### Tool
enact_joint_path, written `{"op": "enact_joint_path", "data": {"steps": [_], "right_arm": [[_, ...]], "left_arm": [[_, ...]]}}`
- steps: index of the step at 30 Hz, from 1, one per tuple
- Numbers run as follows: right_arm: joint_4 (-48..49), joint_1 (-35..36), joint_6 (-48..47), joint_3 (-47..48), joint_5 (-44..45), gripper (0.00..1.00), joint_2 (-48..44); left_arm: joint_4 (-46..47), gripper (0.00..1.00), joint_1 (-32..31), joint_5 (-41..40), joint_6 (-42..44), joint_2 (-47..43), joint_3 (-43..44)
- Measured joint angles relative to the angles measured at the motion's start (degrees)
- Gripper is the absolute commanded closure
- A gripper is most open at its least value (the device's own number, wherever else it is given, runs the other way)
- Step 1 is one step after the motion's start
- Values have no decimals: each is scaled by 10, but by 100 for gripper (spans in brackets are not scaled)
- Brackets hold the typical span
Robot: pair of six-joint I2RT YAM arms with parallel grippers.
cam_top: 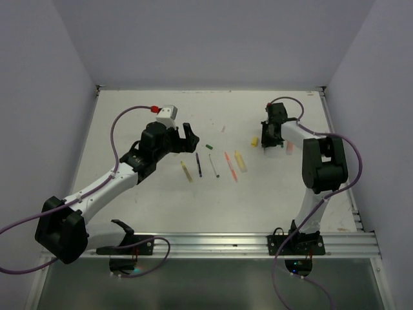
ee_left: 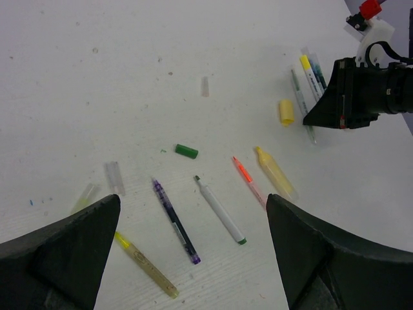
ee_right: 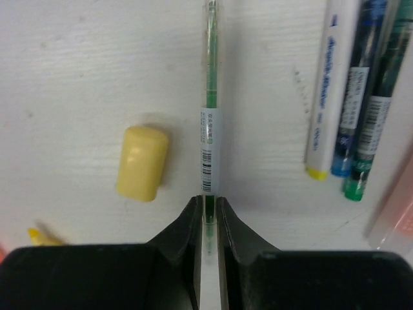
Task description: Open the pen caps
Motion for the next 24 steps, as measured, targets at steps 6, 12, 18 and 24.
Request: {"op": "enact_joint_path", "data": {"steps": [6, 12, 18, 24], "right_arm": [[21, 62, -24, -44, -16, 100, -99], [66, 145, -37, -64, -45, 100, -224], [118, 232, -36, -89, -88, 100, -288], [148, 273, -27, -110, -106, 100, -294]], "left_arm": [[7, 3, 0, 37, 0, 7, 11], [27, 3, 0, 83, -12, 39, 57], [44, 7, 0, 111, -42, 77, 109], [55, 16, 0, 112, -82, 99, 134]]}}
